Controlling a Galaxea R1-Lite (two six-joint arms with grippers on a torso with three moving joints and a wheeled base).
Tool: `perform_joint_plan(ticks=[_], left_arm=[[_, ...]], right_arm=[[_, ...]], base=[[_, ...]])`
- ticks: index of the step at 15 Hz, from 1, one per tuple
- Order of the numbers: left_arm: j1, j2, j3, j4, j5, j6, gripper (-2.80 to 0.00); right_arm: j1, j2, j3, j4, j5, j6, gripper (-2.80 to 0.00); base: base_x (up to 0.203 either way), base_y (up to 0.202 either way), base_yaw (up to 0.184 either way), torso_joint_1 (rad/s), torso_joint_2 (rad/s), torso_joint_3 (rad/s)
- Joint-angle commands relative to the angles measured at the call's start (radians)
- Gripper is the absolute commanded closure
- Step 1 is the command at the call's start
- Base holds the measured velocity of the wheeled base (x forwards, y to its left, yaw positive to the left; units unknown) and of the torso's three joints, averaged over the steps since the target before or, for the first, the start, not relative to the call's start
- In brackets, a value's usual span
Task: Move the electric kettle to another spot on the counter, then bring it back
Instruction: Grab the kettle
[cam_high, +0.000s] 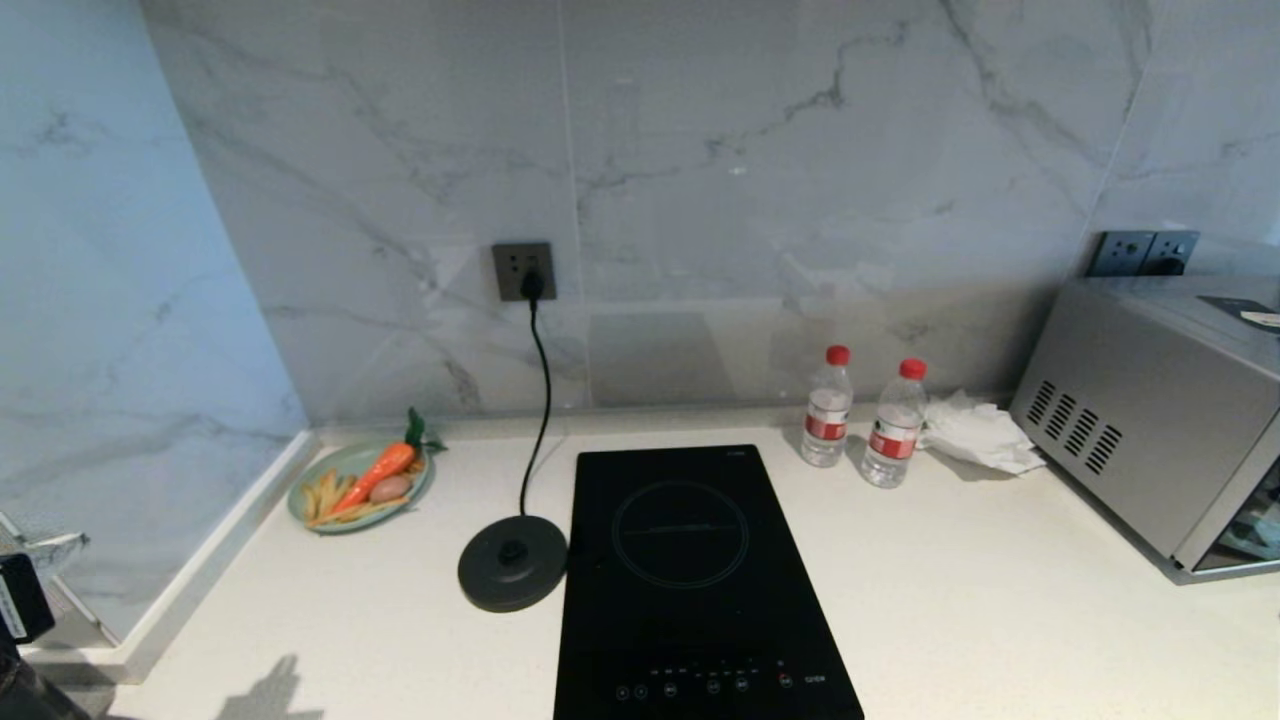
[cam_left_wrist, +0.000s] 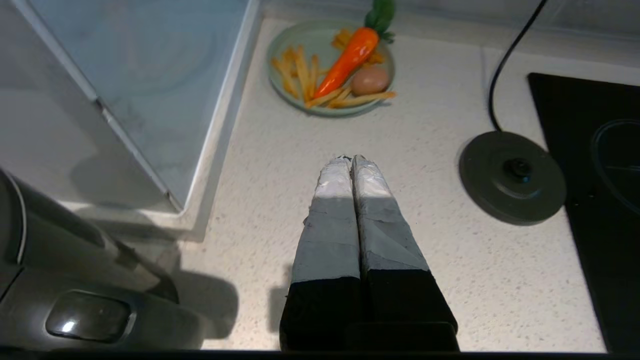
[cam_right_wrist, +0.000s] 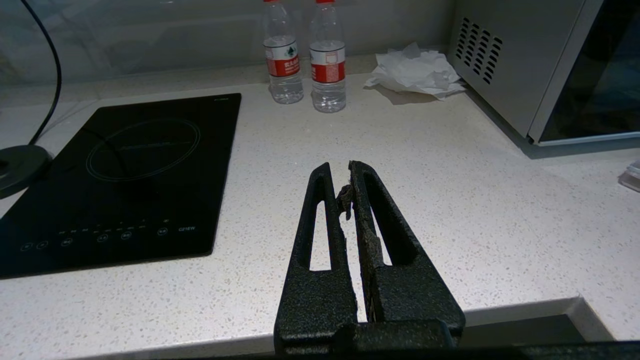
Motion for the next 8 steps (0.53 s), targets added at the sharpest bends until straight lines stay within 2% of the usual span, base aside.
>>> perform_joint_plan(ticks=[1, 3, 5, 6, 8], left_arm=[[0.089, 0.131, 0.009, -0.022, -0.080, 0.036, 0.00], [0.181, 0.250, 0.013, -0.110, -0.167, 0.085, 0.00], [0.282, 0.313, 0.014, -0.231, -0.262, 0.100, 0.00], [0.294, 0.311, 0.024, -0.252, -0.288, 0.103, 0.00], [0.289, 0.257, 0.047, -0.252, -0.285, 0.106, 0.00]], right_arm=[[0.000, 0.000, 0.000, -0.001, 0.000, 0.000, 0.00], [0.000, 0.000, 0.000, -0.001, 0.000, 0.000, 0.00], [0.000, 0.000, 0.000, -0.001, 0.000, 0.000, 0.00], [0.000, 0.000, 0.000, -0.001, 0.000, 0.000, 0.00], [0.000, 0.000, 0.000, -0.001, 0.000, 0.000, 0.00]], base=[[0.000, 0.000, 0.000, 0.000, 0.00, 0.000], [0.000, 0.000, 0.000, 0.000, 0.00, 0.000], [0.000, 0.000, 0.000, 0.000, 0.00, 0.000], [0.000, 0.000, 0.000, 0.000, 0.00, 0.000], [0.000, 0.000, 0.000, 0.000, 0.00, 0.000]])
